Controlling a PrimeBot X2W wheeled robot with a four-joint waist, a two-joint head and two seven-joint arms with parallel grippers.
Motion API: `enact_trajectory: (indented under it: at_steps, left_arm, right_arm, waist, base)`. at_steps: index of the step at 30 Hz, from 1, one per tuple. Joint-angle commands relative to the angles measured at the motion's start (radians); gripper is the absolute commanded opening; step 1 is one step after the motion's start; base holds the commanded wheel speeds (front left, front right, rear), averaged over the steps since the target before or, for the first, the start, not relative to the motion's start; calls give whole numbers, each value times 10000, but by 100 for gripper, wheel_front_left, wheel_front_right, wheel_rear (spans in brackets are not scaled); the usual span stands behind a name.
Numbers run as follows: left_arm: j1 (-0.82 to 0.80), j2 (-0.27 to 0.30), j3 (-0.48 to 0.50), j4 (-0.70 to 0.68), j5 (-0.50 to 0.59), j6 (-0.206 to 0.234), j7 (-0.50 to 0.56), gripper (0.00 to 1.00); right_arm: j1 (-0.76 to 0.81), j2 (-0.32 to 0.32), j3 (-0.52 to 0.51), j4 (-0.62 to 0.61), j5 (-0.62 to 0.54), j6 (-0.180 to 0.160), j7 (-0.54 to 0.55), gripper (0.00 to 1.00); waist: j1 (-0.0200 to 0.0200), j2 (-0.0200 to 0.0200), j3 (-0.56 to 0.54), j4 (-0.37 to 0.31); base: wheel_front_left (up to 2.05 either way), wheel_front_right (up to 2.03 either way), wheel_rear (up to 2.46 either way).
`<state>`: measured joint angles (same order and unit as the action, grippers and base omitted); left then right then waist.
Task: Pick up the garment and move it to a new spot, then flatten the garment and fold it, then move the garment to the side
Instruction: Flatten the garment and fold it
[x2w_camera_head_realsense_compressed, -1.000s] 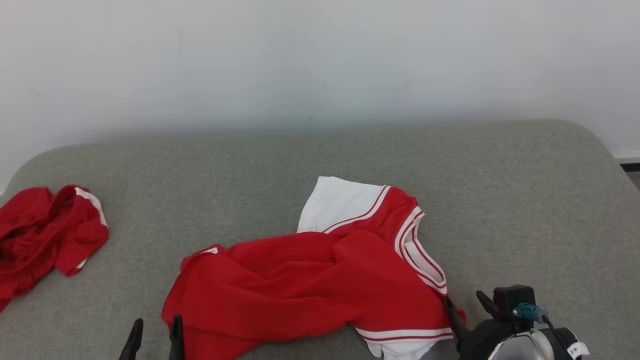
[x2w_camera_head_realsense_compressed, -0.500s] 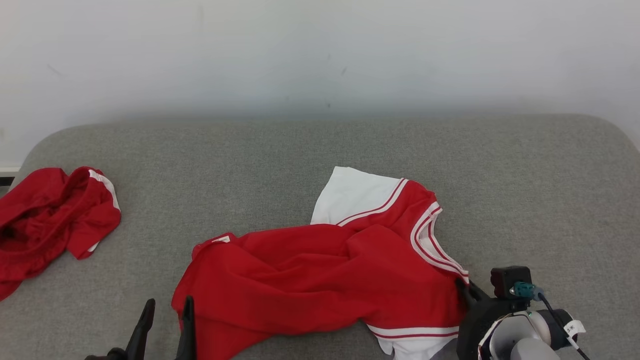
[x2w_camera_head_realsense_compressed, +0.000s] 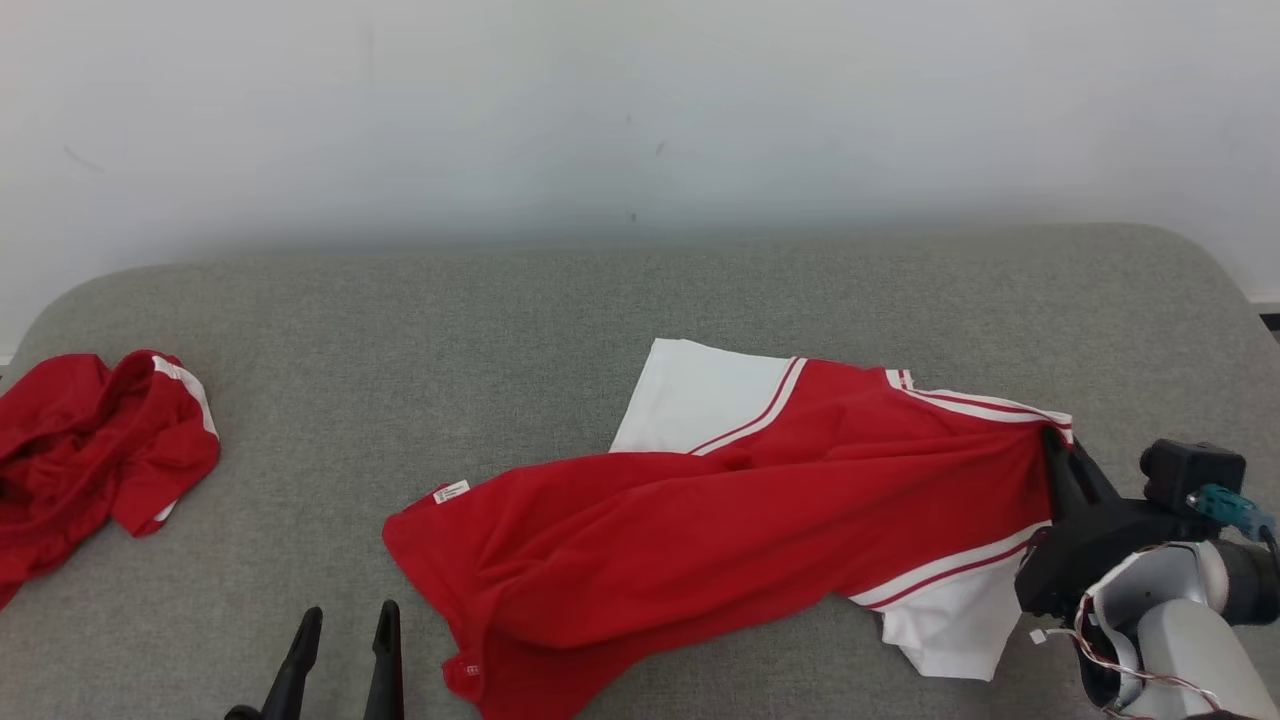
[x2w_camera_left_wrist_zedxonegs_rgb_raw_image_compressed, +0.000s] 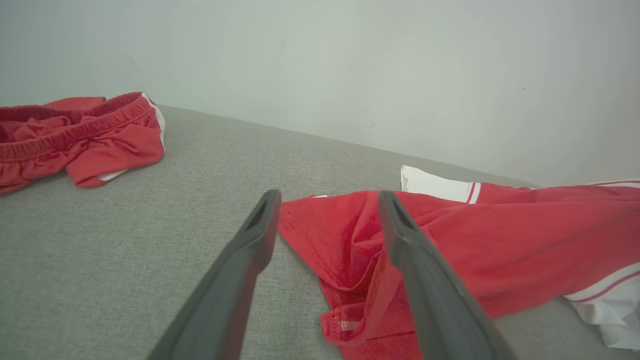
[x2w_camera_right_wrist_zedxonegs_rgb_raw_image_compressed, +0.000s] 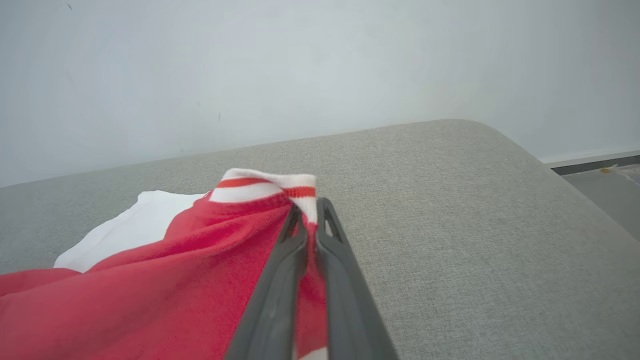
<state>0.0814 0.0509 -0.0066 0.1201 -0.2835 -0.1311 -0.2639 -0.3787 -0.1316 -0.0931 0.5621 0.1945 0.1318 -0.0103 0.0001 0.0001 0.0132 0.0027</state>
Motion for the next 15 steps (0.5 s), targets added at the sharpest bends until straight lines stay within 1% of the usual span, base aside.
enact_trajectory:
  at_steps: [1,5,6,9,12,15]
  left_arm:
    - [84,-7,-60,-15,-37,20,-7,100]
    - [145,-7,-114,-52,-101,19,-7,100]
    - [183,-7,-97,-71,-137,21,-7,100]
    - [218,-7,-34,-132,-167,42,-7,100]
    - [61,-8,-42,-155,-180,41,-7,100]
    - [-233,-8,-187,-185,-142,37,-7,100]
  right_arm:
    - [496,16,-332,-690,-116,-23,395,0]
    - [1376,346,-767,-2242,-12,-23,1361,0]
    - [1814,493,-911,-3047,48,-23,1829,0]
    - [2045,670,-963,-3899,240,-23,2418,0]
    - [1634,743,-1010,-3824,311,-23,2827,0]
    - [824,759,-1216,-2970,290,-23,2977,0]
  waist:
    - [-1,-1,-42,46]
    - [-1,-1,-61,67]
    - [-1,-1,-27,45]
    - [-1,-1,125,-50]
    - [-1,-1,368,-86]
    - [-1,-1,690,10]
  base:
    - [0,0,0]
    - [0,0,0]
    - [0,0,0]
    - [0,0,0]
    - [0,0,0]
    - [0,0,0]
